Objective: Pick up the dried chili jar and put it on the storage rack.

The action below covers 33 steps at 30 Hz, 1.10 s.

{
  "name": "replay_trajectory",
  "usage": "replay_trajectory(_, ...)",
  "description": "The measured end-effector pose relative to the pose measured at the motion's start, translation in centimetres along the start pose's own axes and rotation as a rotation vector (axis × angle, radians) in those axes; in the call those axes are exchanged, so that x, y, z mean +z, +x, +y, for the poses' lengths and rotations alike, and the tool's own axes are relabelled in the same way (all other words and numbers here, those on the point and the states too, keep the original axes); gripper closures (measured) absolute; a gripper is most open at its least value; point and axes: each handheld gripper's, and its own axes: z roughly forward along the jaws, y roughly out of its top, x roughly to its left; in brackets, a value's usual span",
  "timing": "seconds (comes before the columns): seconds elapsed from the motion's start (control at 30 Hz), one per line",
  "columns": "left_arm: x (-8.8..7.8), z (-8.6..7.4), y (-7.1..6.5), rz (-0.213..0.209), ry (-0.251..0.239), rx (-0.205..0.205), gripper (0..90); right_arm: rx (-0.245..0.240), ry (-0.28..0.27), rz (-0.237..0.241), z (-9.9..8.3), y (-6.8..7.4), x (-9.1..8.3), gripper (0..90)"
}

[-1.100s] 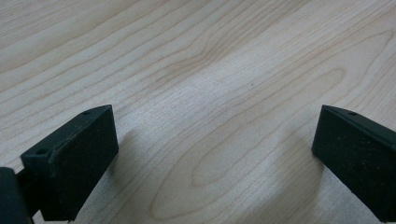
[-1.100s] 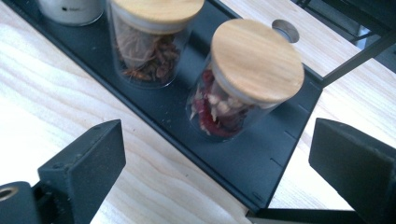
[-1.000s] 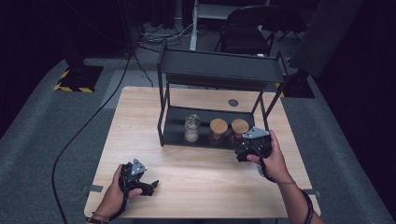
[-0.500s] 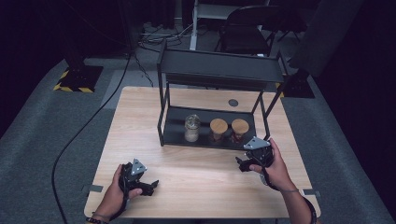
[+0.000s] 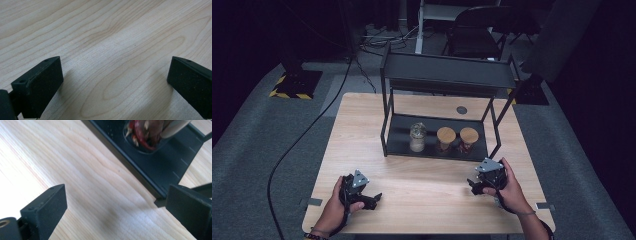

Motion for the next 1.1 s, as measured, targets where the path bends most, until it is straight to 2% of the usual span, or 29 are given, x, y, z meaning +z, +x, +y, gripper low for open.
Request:
replay_trajectory(0.17,0.0,0.0,0.0,0.000,0.000,0.000,0.0,-0.002,0.014,-0.001,-1.0,0.1,0.2,3.7)
replay_trajectory(0.47,0.0,0.0,0.0,0.000,0.000,0.000,0.0,0.031,0.012,0.020,-2.8,0.2,0.1,3.2)
replay_trajectory(0.77,0.0,0.0,0.0,-0.003,0.000,0.002,0.0,0.143,-0.057,0.068,-5.0,-0.3,-0.3,0.8)
replay_trajectory(0.83,0.0,0.1,0.0,-0.005,0.002,0.004,0.0,0.172,-0.063,0.080,-5.5,-0.5,-0.4,0.3)
replay_trajectory(0.93,0.0,0.1,0.0,-0.005,0.002,0.004,0.0,0.180,-0.078,0.088,-6.1,-0.7,-0.6,0.3)
replay_trajectory(1.1,0.0,0.0,0.0,-0.004,0.002,0.004,0.0,0.253,-0.083,0.135,-7.1,-1.2,-0.7,0.2)
